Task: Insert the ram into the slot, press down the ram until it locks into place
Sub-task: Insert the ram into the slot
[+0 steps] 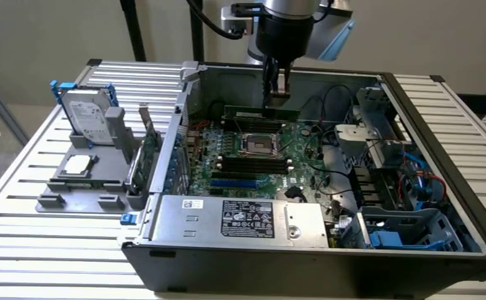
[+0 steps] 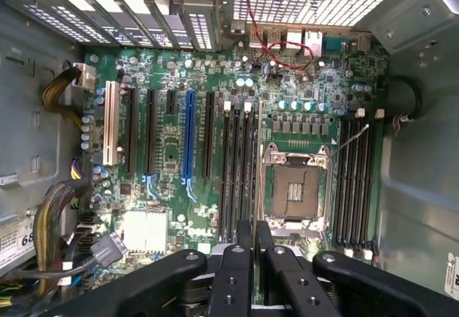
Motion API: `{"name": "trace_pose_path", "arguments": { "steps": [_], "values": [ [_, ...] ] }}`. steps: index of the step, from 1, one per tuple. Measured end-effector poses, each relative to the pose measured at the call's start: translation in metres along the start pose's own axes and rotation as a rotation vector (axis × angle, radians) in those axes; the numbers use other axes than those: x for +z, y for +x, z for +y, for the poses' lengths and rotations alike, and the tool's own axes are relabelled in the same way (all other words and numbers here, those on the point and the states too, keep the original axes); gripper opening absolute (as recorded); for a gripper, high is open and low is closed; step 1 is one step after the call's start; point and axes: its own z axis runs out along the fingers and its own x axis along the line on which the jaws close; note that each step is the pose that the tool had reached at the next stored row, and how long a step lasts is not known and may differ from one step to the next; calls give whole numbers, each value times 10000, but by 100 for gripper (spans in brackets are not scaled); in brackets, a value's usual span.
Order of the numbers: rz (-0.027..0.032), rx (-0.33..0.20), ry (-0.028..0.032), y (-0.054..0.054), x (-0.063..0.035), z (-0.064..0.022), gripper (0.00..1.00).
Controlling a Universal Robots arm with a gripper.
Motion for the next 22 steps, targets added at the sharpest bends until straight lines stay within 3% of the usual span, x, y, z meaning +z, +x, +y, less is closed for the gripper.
{"name": "trace_pose_path", "arguments": {
  "steps": [22],
  "values": [
    [7,-83,-1,20,401,-12,14]
  ]
}}
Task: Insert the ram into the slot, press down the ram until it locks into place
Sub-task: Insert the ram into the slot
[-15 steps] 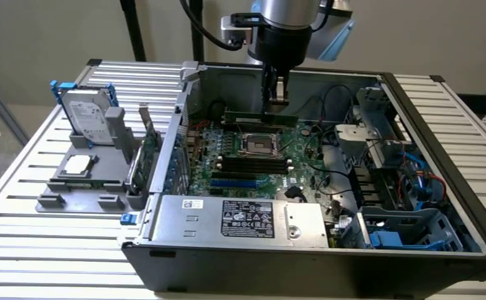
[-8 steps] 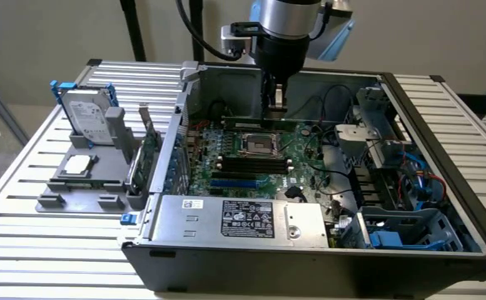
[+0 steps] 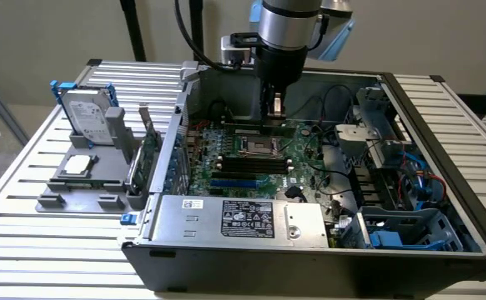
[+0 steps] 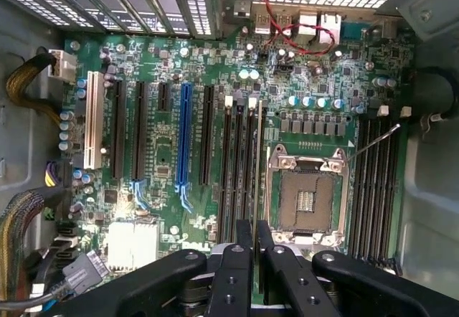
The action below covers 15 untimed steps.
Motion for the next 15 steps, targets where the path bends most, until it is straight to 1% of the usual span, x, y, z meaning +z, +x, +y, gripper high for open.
{"name": "trace_pose_path", "arguments": {
  "steps": [11,15],
  "values": [
    [2,-35,-1,74,198,-4,14],
    [2,-43,-1,85,271,-6,14]
  ]
}}
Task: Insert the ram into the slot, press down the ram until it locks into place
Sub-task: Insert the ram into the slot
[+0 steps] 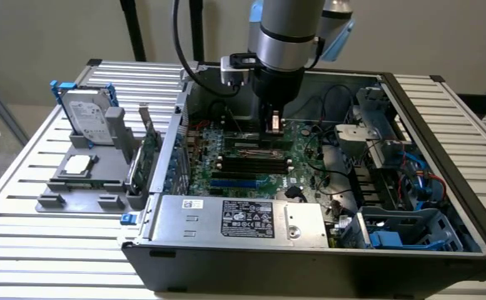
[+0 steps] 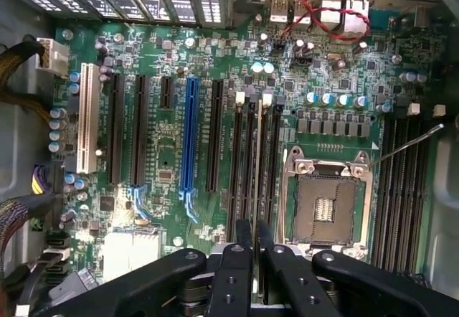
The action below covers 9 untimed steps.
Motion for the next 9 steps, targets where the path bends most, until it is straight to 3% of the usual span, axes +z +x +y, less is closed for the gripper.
{"name": "trace_pose_path", "arguments": {
  "steps": [9],
  "values": [
    [18,-1,-1,3,104,-4,14]
  ]
}}
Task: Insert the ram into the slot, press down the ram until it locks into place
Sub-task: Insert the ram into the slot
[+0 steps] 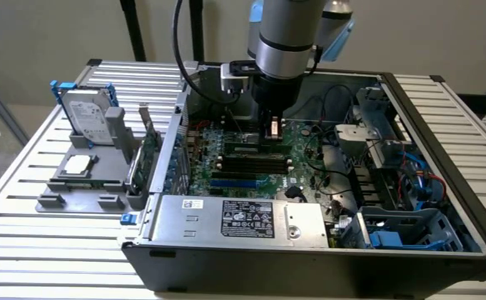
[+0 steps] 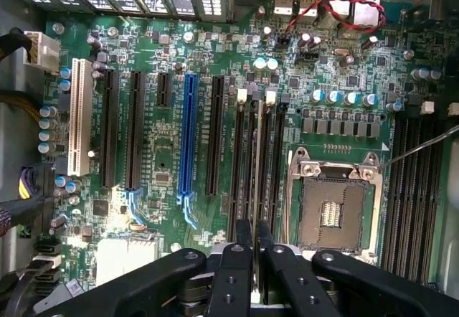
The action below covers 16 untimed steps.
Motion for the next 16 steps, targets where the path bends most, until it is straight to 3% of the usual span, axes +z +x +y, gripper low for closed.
{"name": "trace_pose_path", "arguments": {
  "steps": [11,16],
  "values": [
    [27,0,-1,0,87,29,14],
    [124,5,15,0,125,34,14]
  ]
}}
